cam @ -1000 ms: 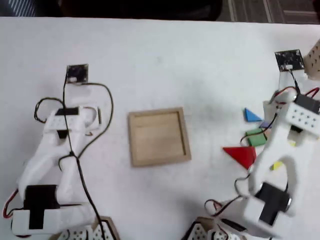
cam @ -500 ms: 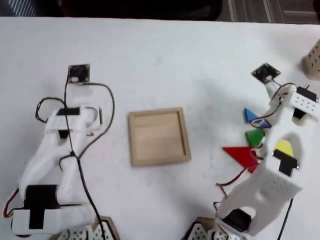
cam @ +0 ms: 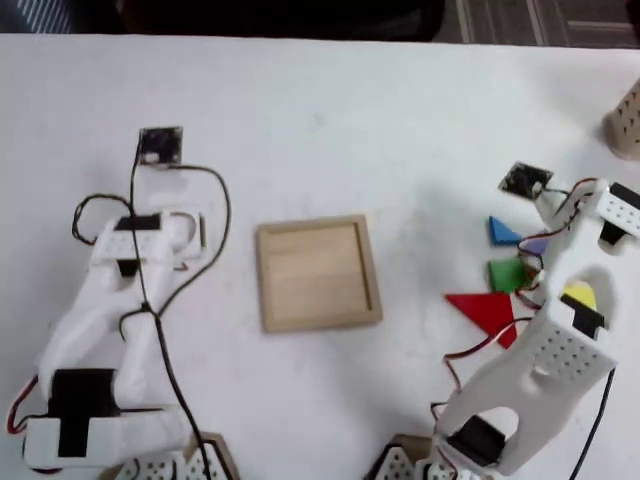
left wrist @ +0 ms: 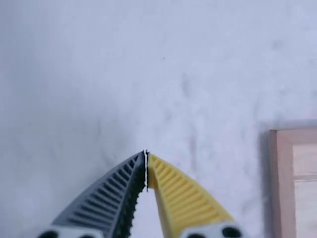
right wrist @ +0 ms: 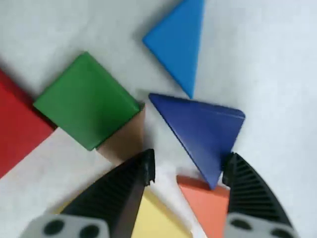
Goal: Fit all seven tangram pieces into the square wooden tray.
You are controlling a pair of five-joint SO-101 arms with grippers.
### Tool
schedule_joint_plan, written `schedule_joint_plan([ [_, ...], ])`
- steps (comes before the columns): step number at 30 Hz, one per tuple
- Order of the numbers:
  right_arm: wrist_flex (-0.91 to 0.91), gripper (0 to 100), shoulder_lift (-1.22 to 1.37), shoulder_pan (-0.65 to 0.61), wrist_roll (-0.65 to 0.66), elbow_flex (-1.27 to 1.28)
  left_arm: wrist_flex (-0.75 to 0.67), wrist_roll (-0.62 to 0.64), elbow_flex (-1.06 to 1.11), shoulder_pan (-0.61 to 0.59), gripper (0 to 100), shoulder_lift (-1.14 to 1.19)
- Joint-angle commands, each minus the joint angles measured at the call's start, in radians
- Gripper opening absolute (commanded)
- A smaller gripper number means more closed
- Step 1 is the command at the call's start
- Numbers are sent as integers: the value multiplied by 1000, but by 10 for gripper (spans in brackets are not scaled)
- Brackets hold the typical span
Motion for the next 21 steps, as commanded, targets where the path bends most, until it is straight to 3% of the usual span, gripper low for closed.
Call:
schedule_joint_plan([
  [1,64,227,-25,-8,37,-29,-29,-48,-46,25,50,-7],
  [6,64,227,-22,-38,-3,-25,-29,-48,-46,25,50,-7],
  [12,-7,228,-33,-110,-373,-31,-28,-49,-46,24,50,-7],
  [14,-7,229,-38,-128,-442,-37,-28,-51,-46,22,50,-7],
  [18,-13,230,-45,-134,-425,-43,-28,-51,-46,22,50,-7],
  [21,-8,230,-39,-131,-311,-52,-28,-51,-46,22,50,-7],
])
